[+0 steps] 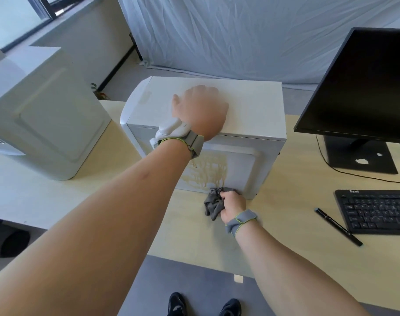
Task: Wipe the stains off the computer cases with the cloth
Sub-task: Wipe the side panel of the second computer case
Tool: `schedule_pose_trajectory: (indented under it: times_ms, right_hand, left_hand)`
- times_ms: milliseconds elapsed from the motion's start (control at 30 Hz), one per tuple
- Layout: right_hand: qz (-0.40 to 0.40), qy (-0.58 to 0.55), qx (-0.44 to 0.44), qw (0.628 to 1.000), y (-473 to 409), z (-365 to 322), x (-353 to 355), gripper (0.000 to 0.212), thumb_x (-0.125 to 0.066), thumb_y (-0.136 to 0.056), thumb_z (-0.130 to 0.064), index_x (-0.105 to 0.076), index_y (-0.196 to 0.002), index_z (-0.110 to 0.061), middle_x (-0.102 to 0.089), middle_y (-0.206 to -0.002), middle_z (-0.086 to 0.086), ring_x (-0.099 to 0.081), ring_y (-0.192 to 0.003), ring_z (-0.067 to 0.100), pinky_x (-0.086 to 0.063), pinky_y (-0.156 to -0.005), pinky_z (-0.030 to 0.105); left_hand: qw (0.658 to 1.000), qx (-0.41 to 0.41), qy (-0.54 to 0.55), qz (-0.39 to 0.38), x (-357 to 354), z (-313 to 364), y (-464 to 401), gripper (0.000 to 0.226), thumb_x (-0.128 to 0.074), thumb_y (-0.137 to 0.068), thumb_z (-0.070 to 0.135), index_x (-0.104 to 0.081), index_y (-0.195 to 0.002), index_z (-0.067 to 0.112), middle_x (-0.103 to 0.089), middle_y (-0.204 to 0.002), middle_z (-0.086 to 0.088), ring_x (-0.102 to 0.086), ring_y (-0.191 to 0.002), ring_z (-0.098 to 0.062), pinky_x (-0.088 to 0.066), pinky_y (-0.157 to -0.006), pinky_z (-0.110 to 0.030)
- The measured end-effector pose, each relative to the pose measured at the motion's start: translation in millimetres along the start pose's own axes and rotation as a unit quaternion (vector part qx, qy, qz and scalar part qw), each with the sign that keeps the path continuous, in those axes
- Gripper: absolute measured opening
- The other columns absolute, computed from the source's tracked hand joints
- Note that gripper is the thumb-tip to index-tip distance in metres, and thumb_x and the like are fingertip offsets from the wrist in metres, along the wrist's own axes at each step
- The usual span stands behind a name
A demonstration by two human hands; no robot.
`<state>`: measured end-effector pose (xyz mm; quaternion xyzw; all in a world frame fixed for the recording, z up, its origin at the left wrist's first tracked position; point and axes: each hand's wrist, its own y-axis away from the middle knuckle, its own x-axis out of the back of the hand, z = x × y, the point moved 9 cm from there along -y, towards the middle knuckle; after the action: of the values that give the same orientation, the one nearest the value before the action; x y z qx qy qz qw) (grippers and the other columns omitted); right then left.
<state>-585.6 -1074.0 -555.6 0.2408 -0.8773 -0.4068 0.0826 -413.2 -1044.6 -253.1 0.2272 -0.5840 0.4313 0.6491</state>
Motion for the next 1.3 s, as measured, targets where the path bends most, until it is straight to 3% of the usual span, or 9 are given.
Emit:
schedule_pose_trajectory:
  times_ms: [67, 233, 433, 567, 667, 800, 1000, 1133, 1300]
  right_hand:
    - [-0.024, -0.044, 0.013, 0.999, 12.0, -12.6, -2.0, 0.017, -0.057, -0.093, 0.006, -0.062, -0.077, 0.001, -0.064, -0.079, 0.014, -0.056, -0.057, 0.026, -0.042, -0.054, 0.032]
    - [-0.115, -0.126, 0.108, 0.979, 61.9, -67.1, -13.9, 0.014, -0.051, -0.093, 0.008, -0.065, -0.094, 0.005, -0.065, -0.077, 0.02, -0.066, -0.054, 0.03, -0.047, -0.061, 0.042]
    - [-0.159, -0.161, 0.195, 0.954, 115.6, -121.3, -6.9, 0.005, -0.06, -0.09, 0.002, -0.064, -0.09, 0.0, -0.065, -0.082, 0.017, -0.065, -0.079, 0.033, -0.052, -0.073, 0.046]
    - [-0.222, -0.139, 0.226, 0.938, 138.6, -134.8, 1.7, 0.017, -0.055, -0.088, 0.002, -0.063, -0.101, 0.007, -0.066, -0.091, 0.021, -0.066, -0.085, 0.035, -0.053, -0.078, 0.046]
    - [-0.231, -0.134, 0.194, 0.944, 139.1, -127.0, 12.8, 0.046, -0.051, -0.072, -0.007, -0.059, -0.112, 0.016, -0.063, -0.101, 0.028, -0.062, -0.094, 0.043, -0.049, -0.085, 0.055]
    - [-0.261, -0.132, 0.201, 0.935, 152.9, -126.2, 13.8, 0.043, -0.058, -0.083, -0.015, -0.059, -0.114, 0.014, -0.063, -0.101, 0.027, -0.061, -0.092, 0.044, -0.051, -0.077, 0.055]
    - [-0.017, -0.044, 0.438, 0.898, 181.0, -178.1, 32.0, 0.013, -0.074, -0.085, -0.014, -0.064, -0.091, -0.008, -0.069, -0.087, 0.001, -0.065, -0.082, 0.02, -0.056, -0.073, 0.039]
    - [0.164, 0.063, 0.436, 0.882, 165.0, -160.6, 33.2, 0.024, -0.077, -0.083, -0.023, -0.057, -0.083, -0.011, -0.046, -0.107, 0.003, -0.053, -0.095, 0.026, -0.046, -0.081, 0.034]
    - [0.201, 0.031, 0.415, 0.887, 157.9, -141.7, 12.8, 0.016, -0.071, -0.089, -0.016, -0.054, -0.088, -0.014, -0.062, -0.1, 0.01, -0.059, -0.084, 0.023, -0.051, -0.074, 0.036]
  left_hand:
    - [1.0, 0.002, -0.002, -0.004, -0.2, -0.7, 0.9, 0.045, -0.037, -0.096, 0.053, -0.051, -0.135, 0.034, -0.045, -0.148, 0.007, -0.037, -0.139, -0.021, -0.02, -0.118, -0.049]
    - [1.0, -0.006, 0.004, -0.015, 1.5, 4.0, 1.3, 0.046, -0.036, -0.097, 0.053, -0.05, -0.135, 0.033, -0.045, -0.148, 0.005, -0.036, -0.139, -0.023, -0.017, -0.119, -0.052]
    - [0.999, -0.009, 0.001, -0.04, -1.7, 4.7, 0.3, 0.049, -0.033, -0.098, 0.054, -0.047, -0.139, 0.032, -0.04, -0.152, 0.003, -0.032, -0.143, -0.025, -0.013, -0.121, -0.054]
    - [0.998, -0.004, -0.001, -0.065, -3.7, 0.4, -0.8, 0.052, -0.032, -0.098, 0.054, -0.043, -0.143, 0.032, -0.035, -0.157, 0.002, -0.027, -0.147, -0.026, -0.01, -0.122, -0.055]
    - [0.997, -0.007, 0.007, -0.073, -3.9, 1.1, -1.2, 0.054, -0.032, -0.097, 0.055, -0.042, -0.145, 0.032, -0.034, -0.157, 0.002, -0.026, -0.147, -0.026, -0.009, -0.122, -0.056]
    - [0.997, -0.005, 0.011, -0.08, -5.0, -0.5, -3.7, 0.055, -0.034, -0.097, 0.055, -0.042, -0.145, 0.032, -0.035, -0.157, 0.002, -0.026, -0.147, -0.026, -0.009, -0.122, -0.056]
    - [0.988, -0.02, 0.021, -0.149, -3.9, -5.4, -10.6, 0.055, -0.032, -0.093, 0.055, -0.047, -0.142, 0.034, -0.038, -0.156, 0.002, -0.035, -0.14, -0.031, -0.024, -0.113, -0.052]
    - [0.98, -0.09, 0.062, -0.169, 17.5, -33.2, -17.8, 0.039, -0.044, -0.1, 0.043, -0.059, -0.135, 0.033, -0.053, -0.146, 0.004, -0.049, -0.131, -0.029, -0.035, -0.112, -0.045]
    - [0.979, -0.186, 0.017, -0.082, 17.3, -68.5, -11.7, 0.043, -0.035, -0.102, 0.056, -0.047, -0.142, 0.049, -0.04, -0.157, 0.013, -0.035, -0.142, -0.023, -0.023, -0.116, -0.045]
